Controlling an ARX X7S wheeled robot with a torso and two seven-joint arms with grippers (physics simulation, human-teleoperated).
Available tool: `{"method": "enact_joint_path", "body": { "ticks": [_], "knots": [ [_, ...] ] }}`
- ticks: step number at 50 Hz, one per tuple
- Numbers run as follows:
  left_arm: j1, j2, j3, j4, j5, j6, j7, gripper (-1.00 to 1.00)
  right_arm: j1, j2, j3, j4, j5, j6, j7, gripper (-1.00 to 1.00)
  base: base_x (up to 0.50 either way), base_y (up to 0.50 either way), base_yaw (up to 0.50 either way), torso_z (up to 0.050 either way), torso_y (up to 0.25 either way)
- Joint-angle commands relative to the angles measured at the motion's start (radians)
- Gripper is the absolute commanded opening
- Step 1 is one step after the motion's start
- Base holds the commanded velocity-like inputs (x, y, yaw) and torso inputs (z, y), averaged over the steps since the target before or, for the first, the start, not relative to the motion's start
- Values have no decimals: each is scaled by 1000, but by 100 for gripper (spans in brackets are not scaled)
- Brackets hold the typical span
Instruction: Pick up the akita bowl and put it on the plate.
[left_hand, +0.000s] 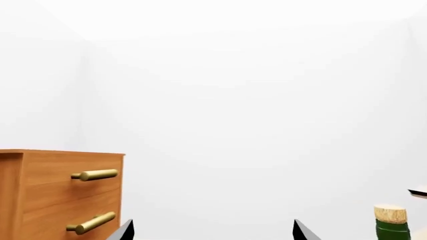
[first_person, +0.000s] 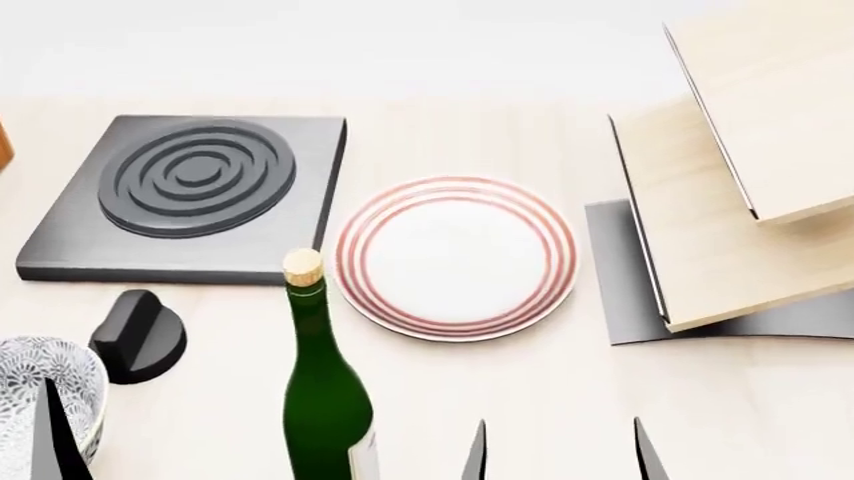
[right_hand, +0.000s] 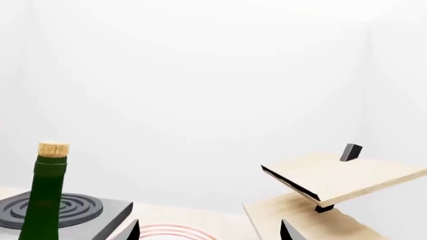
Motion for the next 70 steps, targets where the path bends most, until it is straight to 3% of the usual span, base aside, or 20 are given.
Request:
{"method": "enact_joint_path", "body": {
  "ticks": [1,70],
  "knots": [
    [0,-5,4,2,1,0,-6,100,-1,6,-6,-5,1,-3,5,100,168,0,0,0,0],
    [4,-33,17,7,-4,10,-41,100,10,31,-35,-4,10,-3,34,100,172,0,0,0,0]
  ]
}}
